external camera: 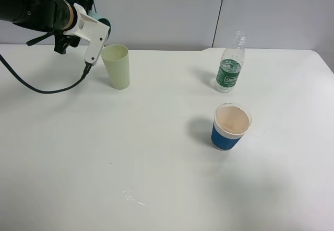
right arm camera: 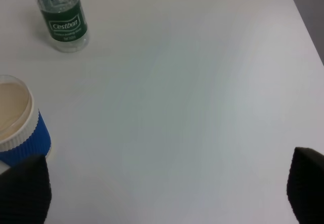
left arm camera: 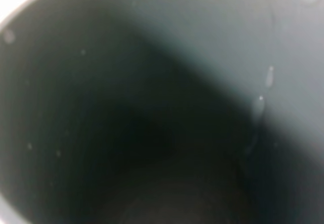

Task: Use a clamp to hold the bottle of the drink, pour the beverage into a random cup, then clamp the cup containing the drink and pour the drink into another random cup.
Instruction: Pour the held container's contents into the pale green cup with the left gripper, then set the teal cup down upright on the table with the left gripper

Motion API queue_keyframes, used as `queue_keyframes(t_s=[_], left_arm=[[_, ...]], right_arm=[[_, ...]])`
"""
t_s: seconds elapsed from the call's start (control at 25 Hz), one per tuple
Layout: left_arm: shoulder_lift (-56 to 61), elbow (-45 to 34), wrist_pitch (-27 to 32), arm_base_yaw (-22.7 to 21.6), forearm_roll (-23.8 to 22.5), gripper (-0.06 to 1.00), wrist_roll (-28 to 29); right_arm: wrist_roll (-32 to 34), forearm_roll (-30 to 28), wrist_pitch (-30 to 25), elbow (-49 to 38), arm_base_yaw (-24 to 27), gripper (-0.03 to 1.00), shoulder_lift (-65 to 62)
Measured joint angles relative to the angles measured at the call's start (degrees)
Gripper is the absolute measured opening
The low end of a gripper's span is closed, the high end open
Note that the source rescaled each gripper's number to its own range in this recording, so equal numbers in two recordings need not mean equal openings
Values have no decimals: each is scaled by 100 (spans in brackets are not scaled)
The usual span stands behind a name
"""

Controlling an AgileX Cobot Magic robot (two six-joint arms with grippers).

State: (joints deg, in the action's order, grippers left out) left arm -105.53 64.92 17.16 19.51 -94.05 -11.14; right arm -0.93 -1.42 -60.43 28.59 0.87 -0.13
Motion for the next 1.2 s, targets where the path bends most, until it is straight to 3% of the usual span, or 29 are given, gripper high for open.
queue_keyframes(t_s=[0.2, 0.4, 0.64, 0.8, 1.2], left_arm=[[38, 0, -74, 0, 206, 0, 214], [269, 0, -289, 0, 887, 0, 275], [595, 0, -678, 0, 2208, 0, 343], [851, 0, -934, 0, 3153, 0, 705], [1152, -12, -1639, -113, 4836, 0, 1518]], right_arm=[[0, 0, 0, 0, 0, 85, 0], [0, 0, 0, 0, 0, 85, 0], [0, 0, 0, 0, 0, 85, 0], [0, 0, 0, 0, 0, 85, 0], [0, 0, 0, 0, 0, 85, 0]])
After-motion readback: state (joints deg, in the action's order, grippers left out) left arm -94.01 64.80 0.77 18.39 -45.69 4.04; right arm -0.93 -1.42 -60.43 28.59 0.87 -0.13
